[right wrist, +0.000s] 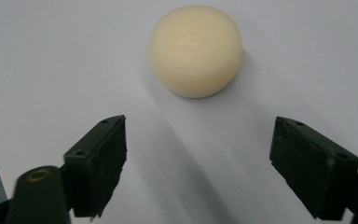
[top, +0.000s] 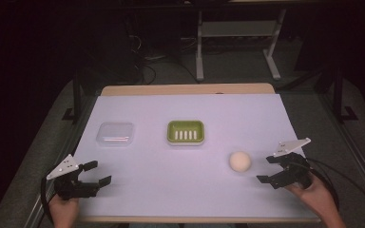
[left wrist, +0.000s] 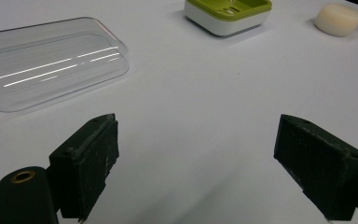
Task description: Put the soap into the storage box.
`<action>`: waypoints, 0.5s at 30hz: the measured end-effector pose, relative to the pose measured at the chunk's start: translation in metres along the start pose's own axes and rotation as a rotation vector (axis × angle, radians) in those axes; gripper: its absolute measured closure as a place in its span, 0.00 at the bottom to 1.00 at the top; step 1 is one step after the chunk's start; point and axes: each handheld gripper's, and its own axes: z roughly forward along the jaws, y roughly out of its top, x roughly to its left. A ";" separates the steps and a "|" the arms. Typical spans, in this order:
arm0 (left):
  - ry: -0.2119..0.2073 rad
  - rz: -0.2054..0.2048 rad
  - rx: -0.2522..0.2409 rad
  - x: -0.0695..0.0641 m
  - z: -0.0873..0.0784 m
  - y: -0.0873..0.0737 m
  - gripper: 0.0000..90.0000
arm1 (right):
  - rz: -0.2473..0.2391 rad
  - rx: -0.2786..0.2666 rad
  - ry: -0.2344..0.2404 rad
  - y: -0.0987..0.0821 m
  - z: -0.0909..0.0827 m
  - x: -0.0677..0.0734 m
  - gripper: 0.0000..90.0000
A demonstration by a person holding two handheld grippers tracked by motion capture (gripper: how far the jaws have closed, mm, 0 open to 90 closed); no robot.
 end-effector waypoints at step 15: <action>-0.001 0.002 -0.003 0.000 -0.001 0.000 0.15 | -0.026 0.058 0.024 0.026 0.017 -0.007 0.19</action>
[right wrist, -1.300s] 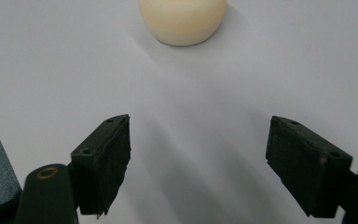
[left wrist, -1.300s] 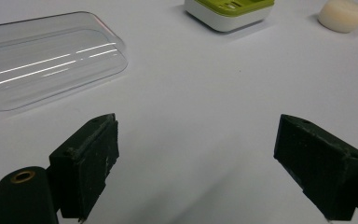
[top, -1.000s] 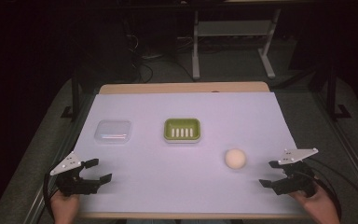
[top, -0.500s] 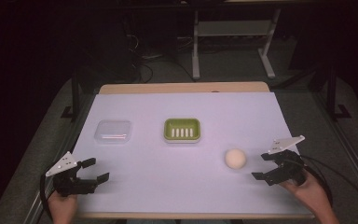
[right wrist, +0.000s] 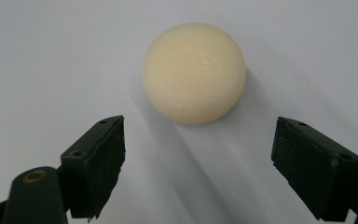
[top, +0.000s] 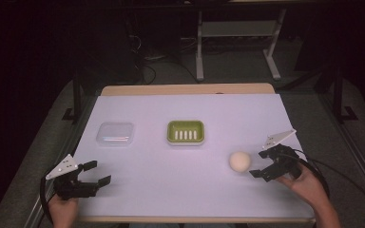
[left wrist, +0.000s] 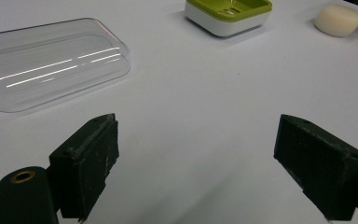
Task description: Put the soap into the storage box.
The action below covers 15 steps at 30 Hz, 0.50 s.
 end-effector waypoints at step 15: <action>0.002 0.008 -0.002 0.001 -0.002 0.000 0.15 | -0.046 0.026 0.009 0.025 0.012 0.001 0.18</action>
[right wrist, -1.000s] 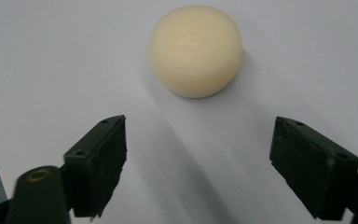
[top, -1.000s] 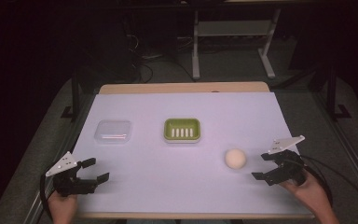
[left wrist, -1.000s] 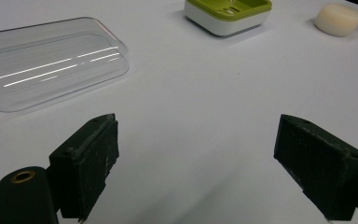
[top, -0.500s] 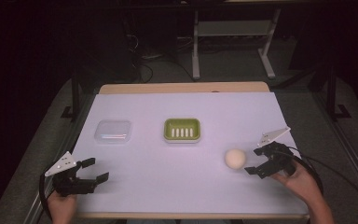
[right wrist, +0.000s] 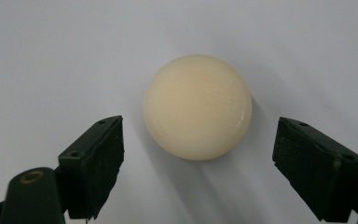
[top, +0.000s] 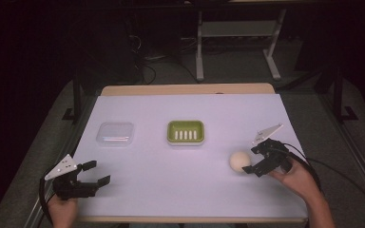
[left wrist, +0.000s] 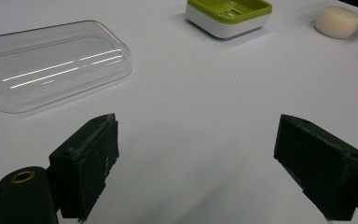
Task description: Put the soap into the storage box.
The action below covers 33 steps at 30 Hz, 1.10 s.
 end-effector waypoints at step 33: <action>-0.005 -0.010 -0.004 0.000 0.000 0.000 0.15 | -0.024 0.121 0.010 0.028 0.029 -0.002 0.17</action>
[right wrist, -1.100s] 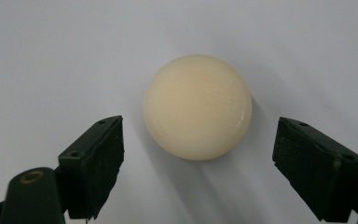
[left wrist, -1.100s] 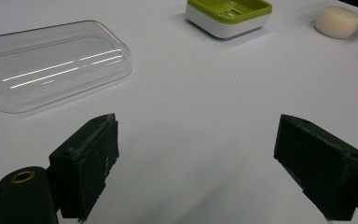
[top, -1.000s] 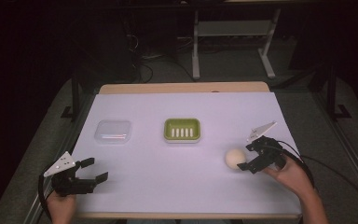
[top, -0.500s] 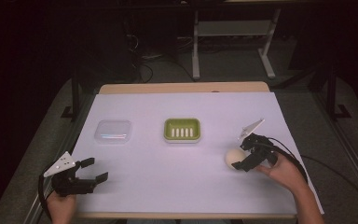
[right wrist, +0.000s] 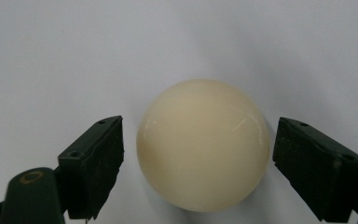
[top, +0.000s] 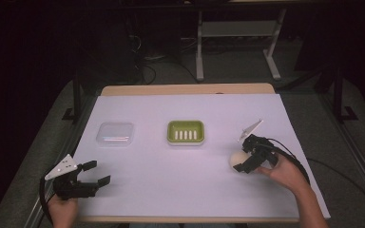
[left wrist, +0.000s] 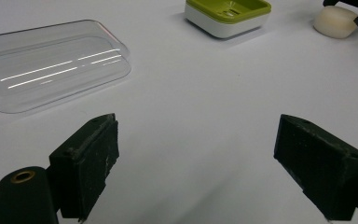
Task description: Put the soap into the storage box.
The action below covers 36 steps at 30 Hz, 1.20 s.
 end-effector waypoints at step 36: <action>0.000 -0.002 -0.008 0.001 -0.001 0.000 0.15 | -0.014 0.067 0.009 0.003 0.015 -0.002 0.25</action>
